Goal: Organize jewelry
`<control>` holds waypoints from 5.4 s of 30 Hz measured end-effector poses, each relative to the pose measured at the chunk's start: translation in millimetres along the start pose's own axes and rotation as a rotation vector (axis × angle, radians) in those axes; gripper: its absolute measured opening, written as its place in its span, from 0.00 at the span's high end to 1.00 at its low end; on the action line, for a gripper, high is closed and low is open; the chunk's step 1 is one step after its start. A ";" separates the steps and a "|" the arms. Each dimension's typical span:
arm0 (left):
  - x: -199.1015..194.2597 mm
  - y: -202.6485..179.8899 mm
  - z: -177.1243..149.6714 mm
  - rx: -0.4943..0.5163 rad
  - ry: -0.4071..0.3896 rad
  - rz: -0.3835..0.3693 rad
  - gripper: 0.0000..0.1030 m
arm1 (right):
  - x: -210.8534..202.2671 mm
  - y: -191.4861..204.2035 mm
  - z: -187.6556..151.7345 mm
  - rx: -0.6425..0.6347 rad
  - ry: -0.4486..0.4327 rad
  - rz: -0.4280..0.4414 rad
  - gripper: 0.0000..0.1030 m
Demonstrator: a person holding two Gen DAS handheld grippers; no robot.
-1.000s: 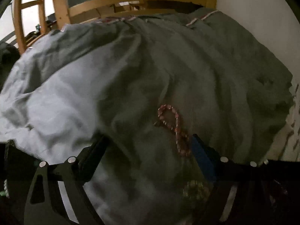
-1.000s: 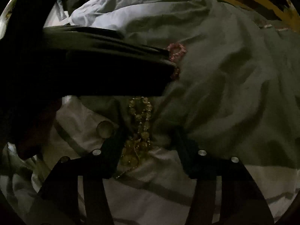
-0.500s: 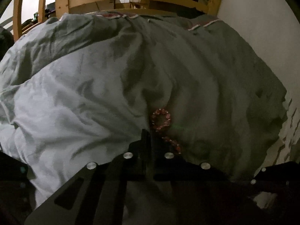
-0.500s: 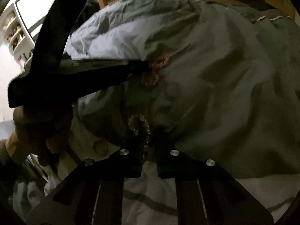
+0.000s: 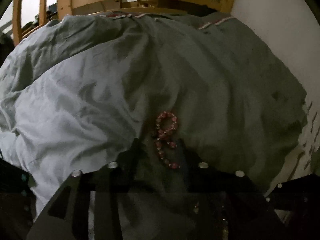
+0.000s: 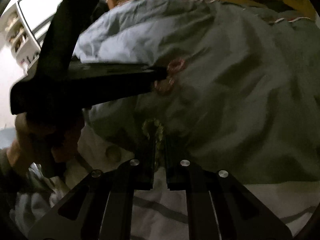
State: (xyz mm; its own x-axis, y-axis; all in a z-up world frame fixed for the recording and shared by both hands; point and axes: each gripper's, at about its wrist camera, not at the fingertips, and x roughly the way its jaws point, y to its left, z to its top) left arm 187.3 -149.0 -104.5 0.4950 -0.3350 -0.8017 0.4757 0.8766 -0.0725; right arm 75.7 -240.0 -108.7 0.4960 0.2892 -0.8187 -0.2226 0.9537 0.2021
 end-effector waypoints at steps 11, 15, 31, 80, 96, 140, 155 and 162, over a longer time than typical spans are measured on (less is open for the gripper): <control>10.2 10.5 -0.4 -0.025 0.035 -0.064 0.92 | -10.7 -5.9 2.4 0.020 -0.070 0.058 0.92; -2.2 7.8 3.0 -0.017 0.010 -0.064 0.93 | -34.6 -9.0 6.0 0.040 -0.152 0.068 0.92; -83.0 6.1 -7.1 -0.057 -0.030 -0.038 0.93 | -98.3 9.5 -0.1 0.033 -0.221 -0.025 0.92; -247.6 168.0 -68.3 -0.234 -0.070 0.179 0.93 | -82.7 192.8 98.1 -0.163 0.011 -0.118 0.92; -227.3 210.2 -77.5 -0.309 -0.005 0.219 0.93 | -45.8 252.0 136.1 -0.219 0.023 -0.050 0.92; -213.0 194.1 -69.2 -0.246 -0.073 0.170 0.16 | -48.4 167.1 125.2 -0.021 -0.012 0.009 0.32; -155.1 16.3 -81.4 0.216 -0.094 0.065 0.14 | -110.6 36.7 20.4 -0.027 -0.025 -0.110 0.40; -101.8 -25.0 -93.4 0.394 -0.005 -0.027 0.37 | -69.9 15.8 -14.1 -0.088 0.064 -0.088 0.76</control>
State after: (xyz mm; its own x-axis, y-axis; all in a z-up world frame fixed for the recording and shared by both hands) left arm 57.1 -104.5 -76.4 0.4815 -0.3586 -0.7997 0.7310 0.6677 0.1407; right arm 25.6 -246.3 -55.8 0.4632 0.1967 -0.8642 -0.2552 0.9634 0.0825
